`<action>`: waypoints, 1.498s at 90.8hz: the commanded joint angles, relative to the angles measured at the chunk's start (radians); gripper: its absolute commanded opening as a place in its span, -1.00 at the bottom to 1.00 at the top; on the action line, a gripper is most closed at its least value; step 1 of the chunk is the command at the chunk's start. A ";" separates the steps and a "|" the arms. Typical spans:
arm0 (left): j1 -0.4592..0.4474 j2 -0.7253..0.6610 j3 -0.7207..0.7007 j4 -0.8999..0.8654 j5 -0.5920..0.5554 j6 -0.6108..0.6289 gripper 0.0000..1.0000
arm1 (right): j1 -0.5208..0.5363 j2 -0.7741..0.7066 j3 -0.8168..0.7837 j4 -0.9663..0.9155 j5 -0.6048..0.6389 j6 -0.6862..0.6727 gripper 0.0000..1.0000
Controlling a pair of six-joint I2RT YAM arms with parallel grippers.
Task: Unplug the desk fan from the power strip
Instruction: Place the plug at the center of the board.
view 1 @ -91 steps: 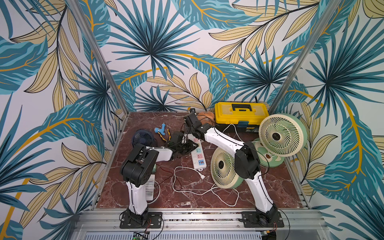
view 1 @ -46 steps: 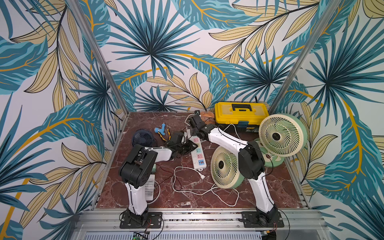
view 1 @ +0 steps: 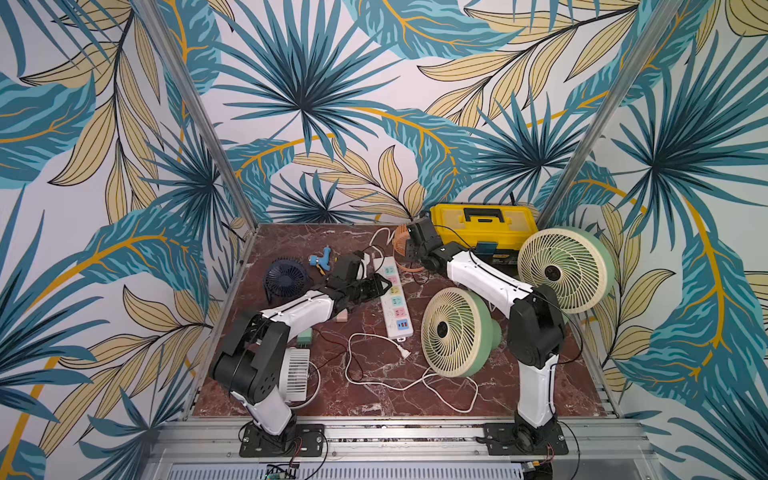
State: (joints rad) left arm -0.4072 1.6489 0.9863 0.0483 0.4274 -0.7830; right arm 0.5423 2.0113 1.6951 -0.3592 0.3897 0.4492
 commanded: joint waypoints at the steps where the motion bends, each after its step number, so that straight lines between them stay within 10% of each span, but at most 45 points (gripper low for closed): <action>1: 0.035 -0.064 -0.015 0.039 0.002 0.017 -0.14 | -0.011 -0.038 -0.052 0.030 -0.025 0.027 -0.74; 136: 0.275 -0.199 -0.133 0.020 0.001 0.087 -0.05 | -0.053 0.077 -0.147 0.062 -0.098 0.068 -0.31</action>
State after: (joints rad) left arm -0.1646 1.4708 0.8680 0.0769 0.4156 -0.7242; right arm 0.4915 2.0598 1.5482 -0.2890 0.2932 0.5064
